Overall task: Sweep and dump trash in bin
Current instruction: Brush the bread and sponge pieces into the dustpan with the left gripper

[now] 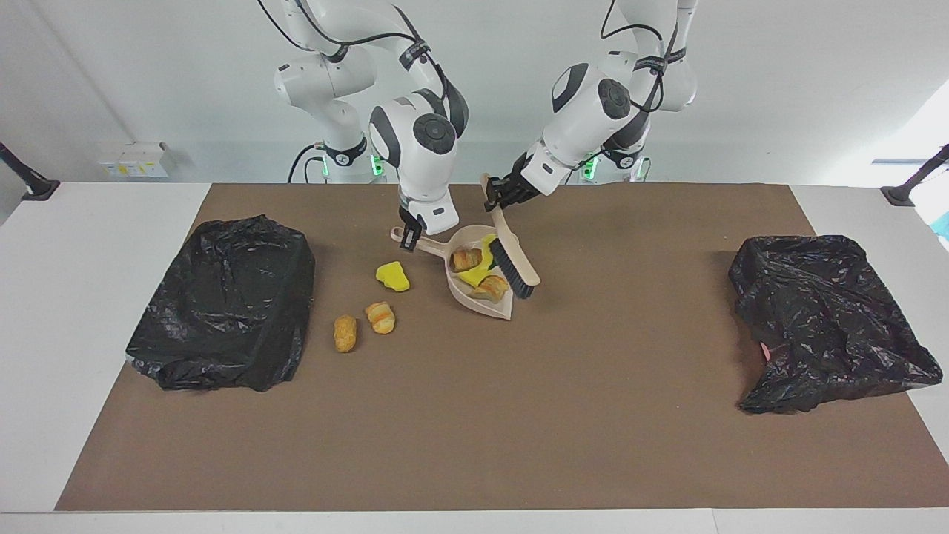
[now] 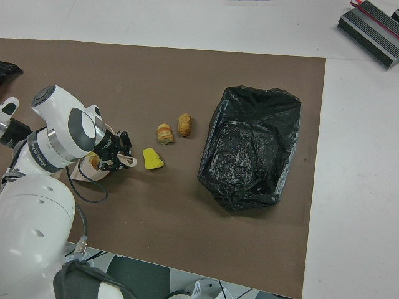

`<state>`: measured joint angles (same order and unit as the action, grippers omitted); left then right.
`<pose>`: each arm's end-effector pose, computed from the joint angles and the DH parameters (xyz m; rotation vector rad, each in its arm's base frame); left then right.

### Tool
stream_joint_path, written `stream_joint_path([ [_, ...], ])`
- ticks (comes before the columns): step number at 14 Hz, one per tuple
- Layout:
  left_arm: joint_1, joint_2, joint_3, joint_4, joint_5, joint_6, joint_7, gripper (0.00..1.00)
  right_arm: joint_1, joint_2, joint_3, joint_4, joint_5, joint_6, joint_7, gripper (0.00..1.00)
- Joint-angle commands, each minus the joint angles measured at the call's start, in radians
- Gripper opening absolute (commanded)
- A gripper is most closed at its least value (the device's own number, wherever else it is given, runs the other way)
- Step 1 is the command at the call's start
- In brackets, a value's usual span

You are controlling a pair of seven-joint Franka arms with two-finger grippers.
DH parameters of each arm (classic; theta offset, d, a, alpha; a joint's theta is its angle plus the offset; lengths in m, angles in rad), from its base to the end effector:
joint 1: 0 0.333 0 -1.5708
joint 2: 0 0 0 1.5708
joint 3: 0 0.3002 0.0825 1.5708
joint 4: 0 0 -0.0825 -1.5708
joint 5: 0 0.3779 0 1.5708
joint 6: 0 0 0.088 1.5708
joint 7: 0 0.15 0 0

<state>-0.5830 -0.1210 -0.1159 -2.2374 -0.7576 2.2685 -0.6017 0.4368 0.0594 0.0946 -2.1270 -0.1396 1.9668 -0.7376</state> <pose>0.3794 -0.3718 0.3931 2.5177 0.4565 -0.3244 0.4471 0.2460 0.3122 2.3758 1.8775 -0.3494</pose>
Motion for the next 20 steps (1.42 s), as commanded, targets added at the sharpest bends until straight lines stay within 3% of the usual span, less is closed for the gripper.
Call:
stream_joint_path([
  [1, 0.017, 0.000, -0.004, 0.005, -0.109, 0.009, -0.024, 0.00, -0.003, 0.007, 0.004, 0.007, 0.015, 0.020, 0.014, 0.00],
  [7, -0.008, -0.002, -0.002, -0.048, -0.124, -0.007, -0.075, 0.00, -0.003, 0.007, 0.002, 0.007, 0.015, 0.021, 0.014, 0.00],
  [10, -0.006, -0.011, -0.002, -0.111, 0.019, -0.010, -0.087, 0.00, -0.003, 0.007, 0.002, 0.004, 0.015, 0.021, 0.014, 0.00],
  [13, 0.012, -0.014, 0.002, -0.145, 0.069, -0.038, -0.084, 0.00, -0.003, 0.007, 0.002, 0.004, 0.015, 0.021, 0.014, 0.00],
  [20, 0.068, -0.015, 0.001, -0.140, 0.541, -0.130, -0.079, 0.00, -0.004, 0.007, 0.002, 0.004, 0.015, 0.021, 0.014, 0.00],
])
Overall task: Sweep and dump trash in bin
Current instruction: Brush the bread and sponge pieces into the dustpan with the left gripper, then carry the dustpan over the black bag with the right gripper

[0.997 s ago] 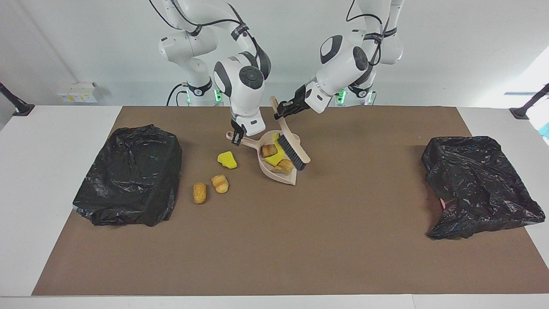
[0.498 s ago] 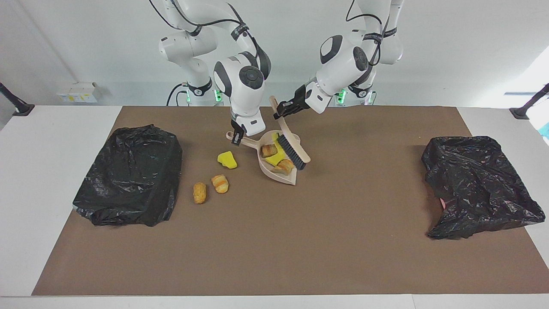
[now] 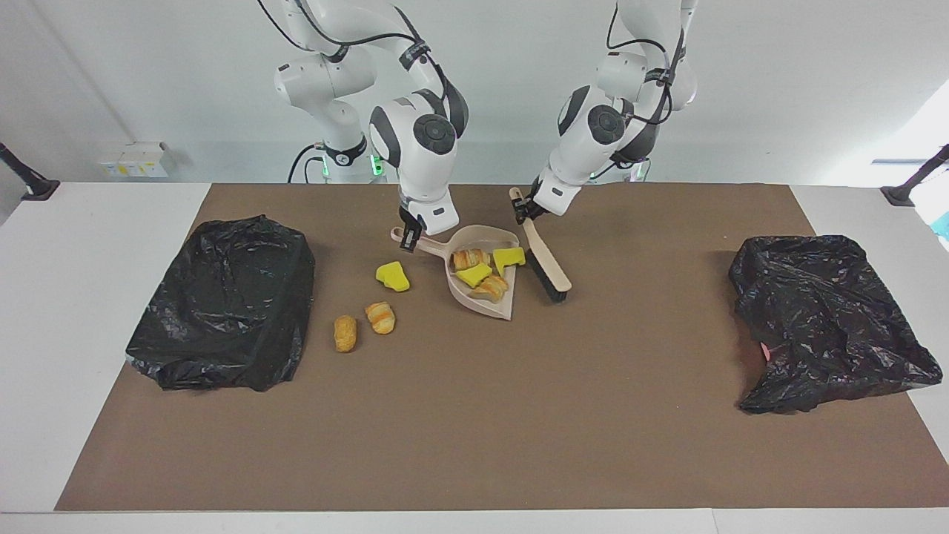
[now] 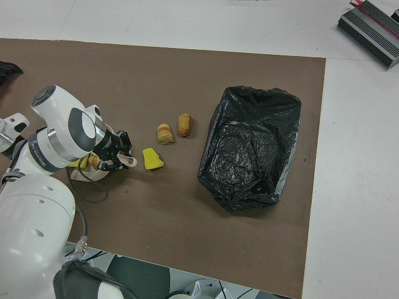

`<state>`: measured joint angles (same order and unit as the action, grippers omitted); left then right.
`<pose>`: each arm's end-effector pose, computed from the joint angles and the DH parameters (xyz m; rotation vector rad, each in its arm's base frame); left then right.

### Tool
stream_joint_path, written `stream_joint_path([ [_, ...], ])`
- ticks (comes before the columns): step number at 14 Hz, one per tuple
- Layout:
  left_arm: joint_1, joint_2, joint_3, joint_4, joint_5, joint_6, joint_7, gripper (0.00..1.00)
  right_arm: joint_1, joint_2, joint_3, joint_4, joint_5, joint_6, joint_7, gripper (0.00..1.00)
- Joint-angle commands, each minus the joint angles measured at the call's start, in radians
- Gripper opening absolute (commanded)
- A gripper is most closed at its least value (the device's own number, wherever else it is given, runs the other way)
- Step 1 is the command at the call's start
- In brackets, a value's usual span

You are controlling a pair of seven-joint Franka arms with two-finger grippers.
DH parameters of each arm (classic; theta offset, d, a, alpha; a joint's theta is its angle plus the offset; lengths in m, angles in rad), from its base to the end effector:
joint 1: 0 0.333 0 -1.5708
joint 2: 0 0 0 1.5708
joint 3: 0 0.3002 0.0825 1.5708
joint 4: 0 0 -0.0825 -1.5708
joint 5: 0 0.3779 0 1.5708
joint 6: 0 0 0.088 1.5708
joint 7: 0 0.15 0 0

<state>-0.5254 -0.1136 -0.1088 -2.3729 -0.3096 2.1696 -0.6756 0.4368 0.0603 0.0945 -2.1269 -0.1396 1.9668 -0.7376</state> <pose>0.3645 -0.2954 0.3091 2.9723 0.3426 -0.3206 0.4472 0.2460 0.3118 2.3759 1.8775 -0.3506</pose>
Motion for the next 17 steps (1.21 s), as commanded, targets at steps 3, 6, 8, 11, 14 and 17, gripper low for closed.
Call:
stream_joint_path([
  [3, 0.022, -0.021, -0.002, 0.001, 0.207, -0.054, 0.001, 0.00, -0.004, 0.006, 0.002, 0.004, 0.015, 0.021, 0.014, 0.00],
  [6, 0.070, -0.021, -0.002, 0.001, 0.219, -0.062, 0.063, 0.00, -0.016, -0.014, 0.002, 0.008, 0.017, 0.006, 0.017, 0.00],
  [8, 0.085, -0.021, -0.003, 0.000, 0.219, -0.062, 0.080, 0.00, -0.059, -0.088, -0.006, 0.012, 0.017, -0.005, -0.002, 0.00],
  [11, 0.084, -0.021, -0.003, 0.000, 0.219, -0.071, 0.083, 0.00, -0.163, -0.129, -0.009, 0.063, 0.119, -0.005, -0.138, 0.00],
  [14, 0.058, -0.023, -0.011, 0.003, 0.219, -0.093, 0.099, 0.00, -0.323, -0.131, -0.015, 0.175, 0.222, -0.066, -0.331, 0.00],
  [17, -0.033, -0.020, -0.012, 0.001, 0.216, -0.097, 0.082, 0.00, -0.493, -0.131, -0.016, 0.290, 0.245, -0.179, -0.465, 0.00],
])
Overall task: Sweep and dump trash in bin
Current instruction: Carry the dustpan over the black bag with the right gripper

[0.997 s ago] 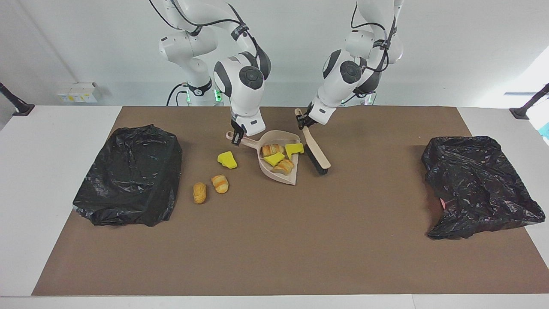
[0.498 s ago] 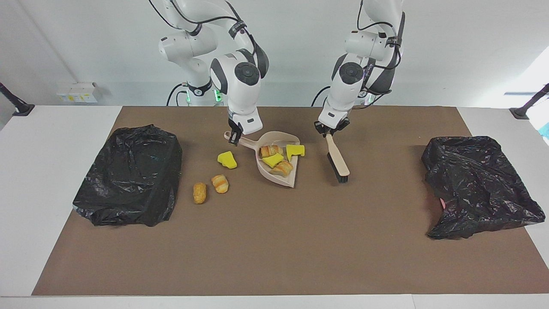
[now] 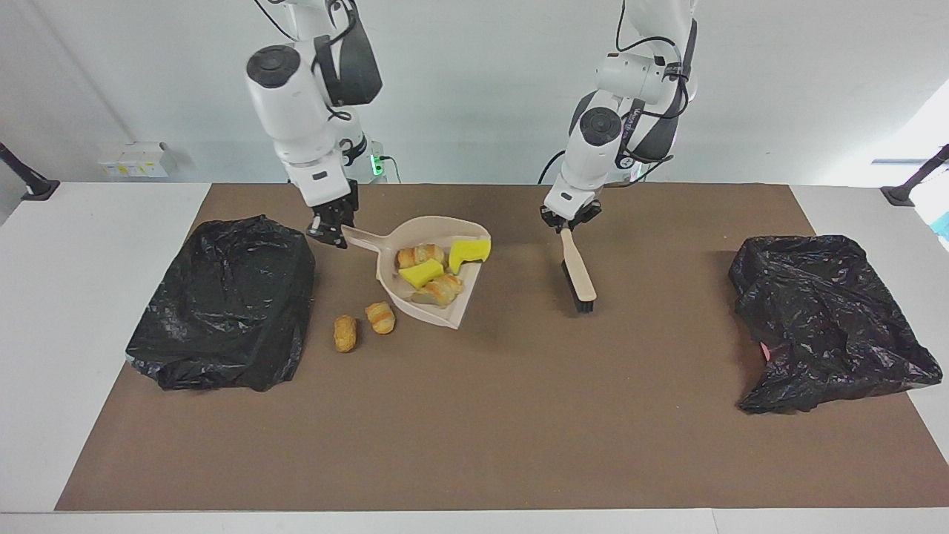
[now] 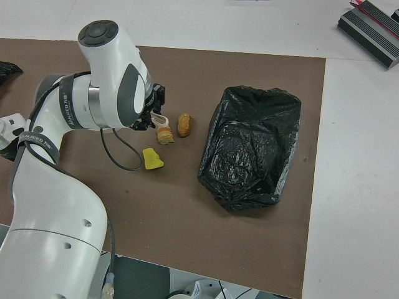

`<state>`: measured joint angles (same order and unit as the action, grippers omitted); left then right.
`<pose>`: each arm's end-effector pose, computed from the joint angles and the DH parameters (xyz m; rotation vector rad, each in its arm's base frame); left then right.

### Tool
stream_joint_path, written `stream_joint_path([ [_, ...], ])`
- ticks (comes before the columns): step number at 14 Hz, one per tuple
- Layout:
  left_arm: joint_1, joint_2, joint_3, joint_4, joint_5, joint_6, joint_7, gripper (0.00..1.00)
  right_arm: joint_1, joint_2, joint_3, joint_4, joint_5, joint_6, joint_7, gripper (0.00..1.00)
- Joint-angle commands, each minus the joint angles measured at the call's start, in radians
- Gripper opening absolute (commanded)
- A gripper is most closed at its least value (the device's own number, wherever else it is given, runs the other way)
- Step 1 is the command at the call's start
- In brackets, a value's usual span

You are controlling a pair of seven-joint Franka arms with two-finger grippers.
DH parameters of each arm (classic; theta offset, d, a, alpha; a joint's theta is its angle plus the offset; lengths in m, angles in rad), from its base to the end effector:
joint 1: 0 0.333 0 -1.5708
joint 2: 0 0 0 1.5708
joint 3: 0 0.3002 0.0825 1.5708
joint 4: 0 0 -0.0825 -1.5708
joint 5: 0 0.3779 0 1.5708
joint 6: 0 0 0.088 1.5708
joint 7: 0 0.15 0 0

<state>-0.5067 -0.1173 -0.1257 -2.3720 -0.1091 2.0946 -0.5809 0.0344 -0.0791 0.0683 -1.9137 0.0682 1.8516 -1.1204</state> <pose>0.3621 -0.2759 0.3037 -3.1002 -0.0198 0.2714 0.5318 0.0636 0.4715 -2.5516 -1.7542 -0.0683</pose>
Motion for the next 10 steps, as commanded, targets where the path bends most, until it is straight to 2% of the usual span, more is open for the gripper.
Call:
stream_joint_path([
  [1, -0.079, -0.018, 0.006, 0.000, 0.011, -0.025, -0.017, 0.00, -0.140, 0.010, 0.010, 0.105, 0.038, -0.086, -0.116, 0.00],
  [6, -0.196, -0.001, 0.000, 0.020, -0.049, -0.007, -0.129, 0.00, -0.353, 0.010, -0.016, 0.111, -0.016, -0.101, -0.312, 0.00],
  [8, -0.263, 0.024, 0.000, 0.022, -0.050, 0.030, -0.246, 0.00, -0.416, 0.009, -0.019, 0.113, -0.098, -0.072, -0.410, 0.00],
  [10, -0.259, 0.024, 0.001, 0.022, -0.057, 0.025, -0.255, 0.00, -0.470, 0.010, -0.021, 0.113, -0.172, 0.018, -0.494, 0.00],
])
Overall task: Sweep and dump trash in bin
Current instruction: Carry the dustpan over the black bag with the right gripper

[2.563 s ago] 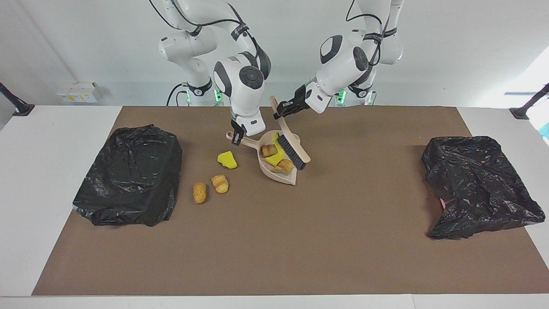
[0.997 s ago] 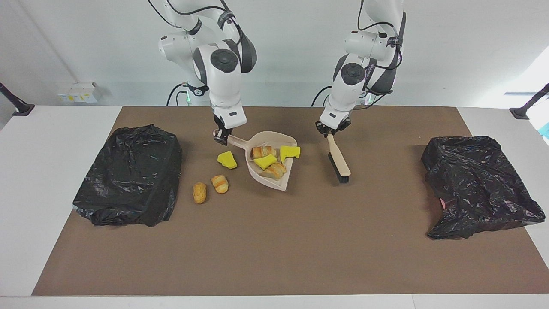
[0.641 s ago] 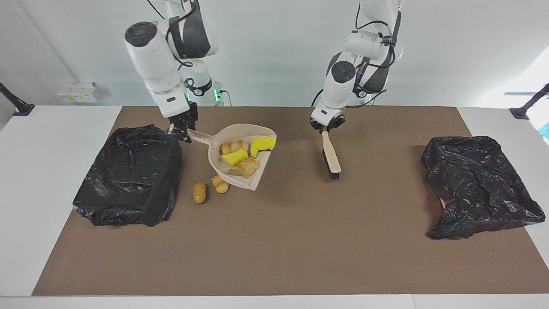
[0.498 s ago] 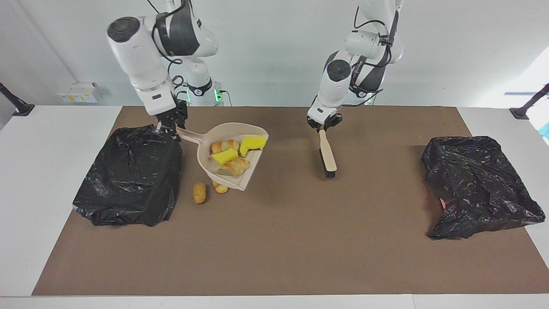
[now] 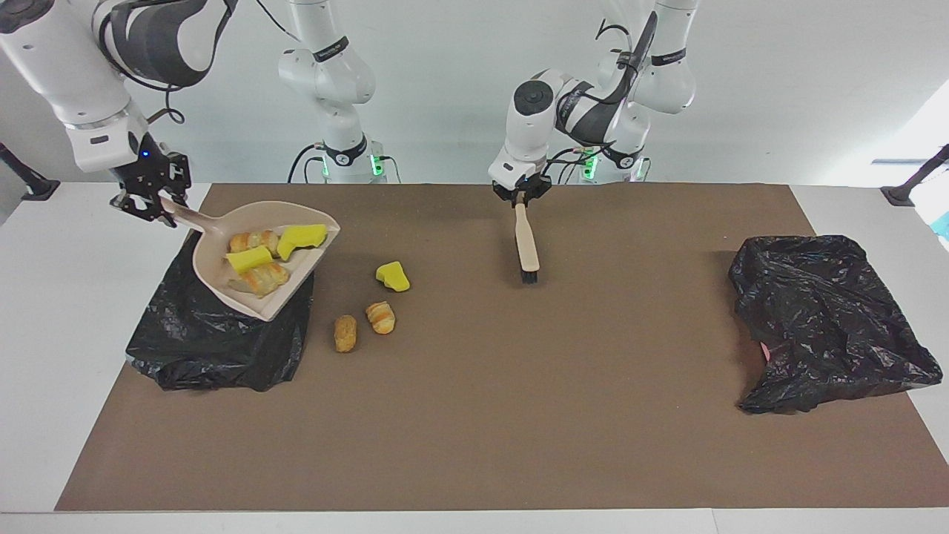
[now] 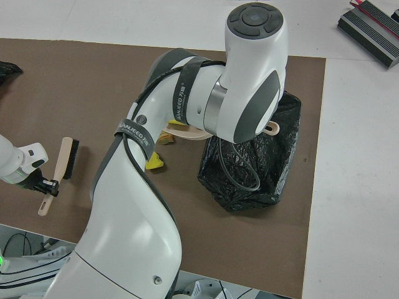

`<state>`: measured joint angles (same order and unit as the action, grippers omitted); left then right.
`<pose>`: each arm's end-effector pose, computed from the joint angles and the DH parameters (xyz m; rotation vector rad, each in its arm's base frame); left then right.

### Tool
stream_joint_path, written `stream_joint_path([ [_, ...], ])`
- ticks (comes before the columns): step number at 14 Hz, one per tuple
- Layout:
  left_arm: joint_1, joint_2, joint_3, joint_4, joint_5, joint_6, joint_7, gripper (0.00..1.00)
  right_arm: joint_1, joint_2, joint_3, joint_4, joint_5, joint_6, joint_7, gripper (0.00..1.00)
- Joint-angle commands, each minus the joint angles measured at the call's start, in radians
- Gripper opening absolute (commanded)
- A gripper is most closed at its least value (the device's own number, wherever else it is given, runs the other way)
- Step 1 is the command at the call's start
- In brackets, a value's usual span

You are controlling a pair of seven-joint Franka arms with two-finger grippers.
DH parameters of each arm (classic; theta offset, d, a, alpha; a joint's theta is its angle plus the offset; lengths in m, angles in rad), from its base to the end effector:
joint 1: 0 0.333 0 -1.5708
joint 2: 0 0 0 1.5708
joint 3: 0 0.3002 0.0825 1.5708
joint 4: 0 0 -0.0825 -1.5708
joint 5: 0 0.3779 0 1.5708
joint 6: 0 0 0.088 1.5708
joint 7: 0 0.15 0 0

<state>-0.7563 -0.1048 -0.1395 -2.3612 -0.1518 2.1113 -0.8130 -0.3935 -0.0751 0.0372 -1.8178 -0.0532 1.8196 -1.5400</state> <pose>0.2791 -0.3676 0.3037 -3.0920 -0.0104 0.2760 0.5091 -0.1960 0.5126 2.5194 1.7141 0.0004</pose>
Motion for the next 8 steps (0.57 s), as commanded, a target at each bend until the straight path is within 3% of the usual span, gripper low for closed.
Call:
stream_joint_path([
  [1, -0.003, 0.010, 0.015, 0.004, -0.034, 0.007, -0.023, 0.00, -0.066, 0.021, 0.007, 0.015, -0.074, 0.099, -0.133, 0.00],
  [4, -0.001, 0.023, 0.015, 0.000, -0.072, 0.010, -0.017, 0.00, -0.114, 0.057, 0.000, 0.003, -0.147, 0.214, -0.256, 0.00],
  [5, -0.001, 0.028, 0.015, -0.003, -0.072, 0.010, -0.011, 0.12, -0.104, 0.057, 0.001, -0.011, -0.236, 0.222, -0.250, 0.00],
  [6, 0.002, 0.027, 0.015, -0.003, -0.072, 0.006, -0.011, 0.31, -0.094, 0.057, 0.012, -0.020, -0.300, 0.245, -0.249, 0.00],
  [7, 0.003, 0.028, 0.017, -0.003, -0.072, 0.004, -0.011, 0.57, -0.065, 0.057, 0.012, -0.026, -0.341, 0.268, -0.249, 0.00],
  [8, 0.003, 0.028, 0.017, -0.001, -0.072, 0.001, -0.011, 1.00, -0.047, 0.060, 0.012, -0.028, -0.388, 0.283, -0.249, 0.00],
])
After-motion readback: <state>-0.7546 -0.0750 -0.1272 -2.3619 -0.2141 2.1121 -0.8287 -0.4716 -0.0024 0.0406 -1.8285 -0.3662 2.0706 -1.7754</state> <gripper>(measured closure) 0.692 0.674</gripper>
